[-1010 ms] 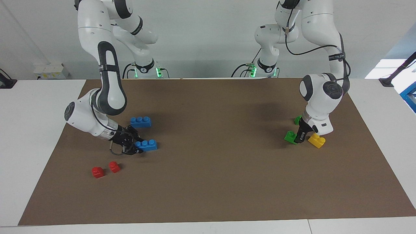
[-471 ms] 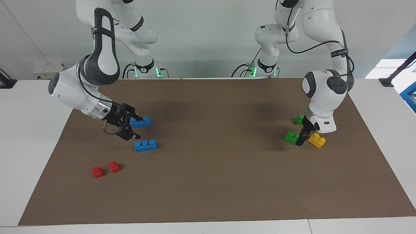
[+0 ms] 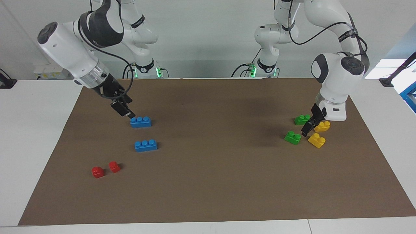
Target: Remove green block with left arm and hold with right
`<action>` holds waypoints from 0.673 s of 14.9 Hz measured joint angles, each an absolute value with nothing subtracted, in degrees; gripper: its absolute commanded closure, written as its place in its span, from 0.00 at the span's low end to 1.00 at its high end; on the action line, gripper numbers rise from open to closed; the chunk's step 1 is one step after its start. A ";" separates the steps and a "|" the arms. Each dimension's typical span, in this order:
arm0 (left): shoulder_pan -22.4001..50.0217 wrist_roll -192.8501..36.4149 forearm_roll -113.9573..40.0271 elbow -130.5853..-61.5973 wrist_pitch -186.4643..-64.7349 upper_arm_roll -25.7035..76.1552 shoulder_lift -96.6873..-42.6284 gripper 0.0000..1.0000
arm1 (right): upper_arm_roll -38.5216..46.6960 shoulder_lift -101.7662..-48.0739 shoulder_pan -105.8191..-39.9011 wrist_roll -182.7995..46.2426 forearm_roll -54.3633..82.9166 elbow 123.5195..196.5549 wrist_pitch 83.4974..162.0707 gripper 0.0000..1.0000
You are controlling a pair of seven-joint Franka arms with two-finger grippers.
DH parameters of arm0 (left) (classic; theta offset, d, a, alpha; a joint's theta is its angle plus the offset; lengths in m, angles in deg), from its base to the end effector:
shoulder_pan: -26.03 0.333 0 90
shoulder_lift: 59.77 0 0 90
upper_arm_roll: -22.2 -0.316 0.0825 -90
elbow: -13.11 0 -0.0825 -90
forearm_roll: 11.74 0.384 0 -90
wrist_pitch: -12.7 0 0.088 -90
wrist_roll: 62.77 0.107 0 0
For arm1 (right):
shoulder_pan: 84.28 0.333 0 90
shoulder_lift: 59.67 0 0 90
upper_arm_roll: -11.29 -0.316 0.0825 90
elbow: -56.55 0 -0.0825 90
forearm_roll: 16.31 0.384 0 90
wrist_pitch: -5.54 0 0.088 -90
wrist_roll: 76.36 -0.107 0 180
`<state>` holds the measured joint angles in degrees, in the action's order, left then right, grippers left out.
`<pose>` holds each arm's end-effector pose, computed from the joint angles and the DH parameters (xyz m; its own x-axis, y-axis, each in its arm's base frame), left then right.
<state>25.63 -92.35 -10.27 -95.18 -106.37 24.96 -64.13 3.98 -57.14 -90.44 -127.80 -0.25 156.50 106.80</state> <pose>0.5911 -0.0307 0.4736 0.8943 0.4345 0.1071 0.4331 -0.9006 0.0378 0.5548 0.0368 0.5867 0.6089 -0.7741 -0.1733 -0.7905 -0.5739 -0.2140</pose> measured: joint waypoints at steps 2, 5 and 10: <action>25.64 -86.44 -10.27 -94.77 -102.57 24.88 -61.15 0.00 | 4.25 -56.05 -90.75 -115.13 -4.01 154.10 103.74 0.00; 25.65 -80.47 -10.27 -91.62 -93.65 24.79 -57.36 0.00 | 5.27 -55.64 -91.27 -96.53 -9.00 152.89 101.56 0.00; 25.65 -73.90 -10.27 -87.85 -86.93 24.79 -55.22 0.00 | 5.47 -55.16 -91.39 -82.12 -14.99 152.33 99.90 0.00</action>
